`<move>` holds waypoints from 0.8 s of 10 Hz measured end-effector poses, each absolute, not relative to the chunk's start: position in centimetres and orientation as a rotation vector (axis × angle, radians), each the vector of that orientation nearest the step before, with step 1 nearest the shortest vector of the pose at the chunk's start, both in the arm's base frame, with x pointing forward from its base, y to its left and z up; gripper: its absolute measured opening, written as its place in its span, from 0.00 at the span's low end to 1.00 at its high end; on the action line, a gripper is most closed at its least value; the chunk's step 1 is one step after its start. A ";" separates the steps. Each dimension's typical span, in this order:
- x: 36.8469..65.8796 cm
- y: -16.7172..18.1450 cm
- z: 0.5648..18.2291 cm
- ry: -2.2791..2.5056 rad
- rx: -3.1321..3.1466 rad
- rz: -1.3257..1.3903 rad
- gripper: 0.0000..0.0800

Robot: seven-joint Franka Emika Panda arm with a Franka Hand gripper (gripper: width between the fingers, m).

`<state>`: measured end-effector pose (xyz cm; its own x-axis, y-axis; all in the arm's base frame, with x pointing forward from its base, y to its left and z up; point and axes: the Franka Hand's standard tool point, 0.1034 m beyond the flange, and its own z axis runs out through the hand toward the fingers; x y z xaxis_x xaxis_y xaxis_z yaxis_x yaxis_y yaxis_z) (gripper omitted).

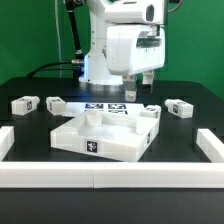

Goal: Assemble square table

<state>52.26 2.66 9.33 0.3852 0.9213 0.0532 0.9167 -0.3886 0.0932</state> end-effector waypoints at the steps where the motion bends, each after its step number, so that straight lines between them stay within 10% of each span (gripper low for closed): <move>1: 52.2 2.6 9.3 1.776 2.526 0.145 0.81; 8: 43.7 -0.3 4.6 1.825 2.551 0.028 0.81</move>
Offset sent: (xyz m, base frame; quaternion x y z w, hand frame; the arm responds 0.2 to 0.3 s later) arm -0.0490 -0.0207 -0.0208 0.0404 -0.1054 0.0271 0.9932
